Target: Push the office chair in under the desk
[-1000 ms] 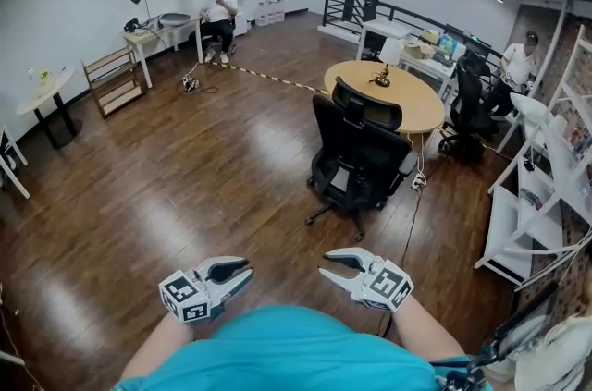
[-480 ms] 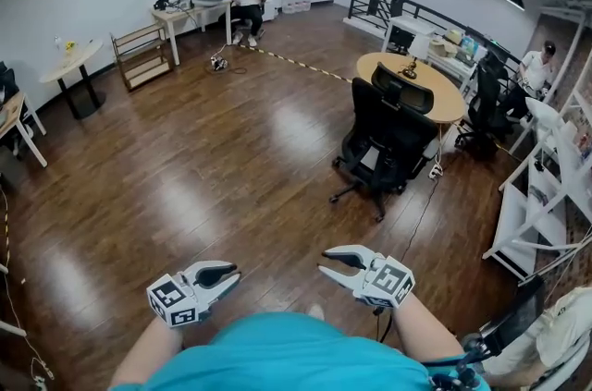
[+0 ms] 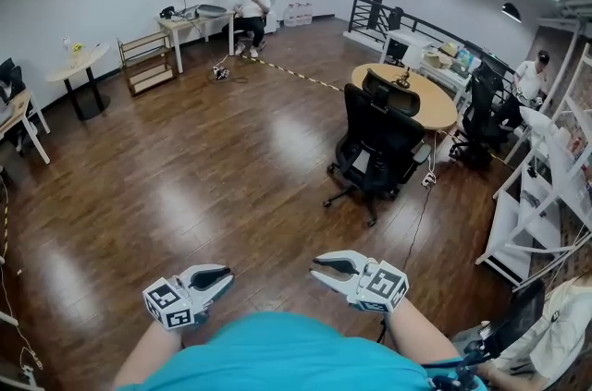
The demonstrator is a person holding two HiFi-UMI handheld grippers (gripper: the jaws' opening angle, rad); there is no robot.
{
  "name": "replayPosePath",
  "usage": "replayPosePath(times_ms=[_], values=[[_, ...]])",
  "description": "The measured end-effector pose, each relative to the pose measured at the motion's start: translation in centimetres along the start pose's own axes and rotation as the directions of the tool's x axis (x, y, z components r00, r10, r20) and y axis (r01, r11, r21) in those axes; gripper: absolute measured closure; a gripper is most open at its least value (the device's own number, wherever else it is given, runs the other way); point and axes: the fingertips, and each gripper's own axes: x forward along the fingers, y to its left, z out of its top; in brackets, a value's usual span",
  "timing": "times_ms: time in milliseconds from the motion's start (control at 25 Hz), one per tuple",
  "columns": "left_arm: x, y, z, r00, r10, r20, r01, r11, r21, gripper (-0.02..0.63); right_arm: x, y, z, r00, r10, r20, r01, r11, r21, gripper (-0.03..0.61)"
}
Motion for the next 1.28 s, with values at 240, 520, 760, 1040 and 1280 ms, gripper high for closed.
replayPosePath(times_ms=[240, 520, 760, 1040, 1280], values=[[4.5, -8.9, 0.2, 1.0, 0.004, 0.026, -0.003, 1.0, -0.029, 0.552, -8.3, 3.7, -1.2, 0.999, 0.041, -0.02, -0.041, 0.998, -0.045, 0.509], [9.2, -15.2, -2.8, 0.998, 0.052, 0.018, -0.05, 0.993, -0.109, 0.586, -13.7, 4.6, -4.0, 0.998, 0.045, 0.051, -0.049, 0.996, 0.069, 0.57], [6.9, -18.1, -2.2, 0.991, 0.13, 0.02, -0.127, 0.987, -0.099, 0.586, -13.1, 7.4, -5.1, 0.991, 0.093, 0.096, -0.108, 0.981, 0.162, 0.578], [0.5, -19.1, -1.9, 0.982, 0.184, 0.043, -0.179, 0.979, -0.097, 0.586, -10.2, 10.4, -4.3, 0.978, 0.103, 0.179, -0.153, 0.943, 0.295, 0.578], [-2.7, -19.2, -0.3, 0.974, 0.218, 0.065, -0.212, 0.973, -0.088, 0.586, -7.9, 12.1, -2.8, 0.979, 0.128, 0.158, -0.168, 0.946, 0.277, 0.578]])
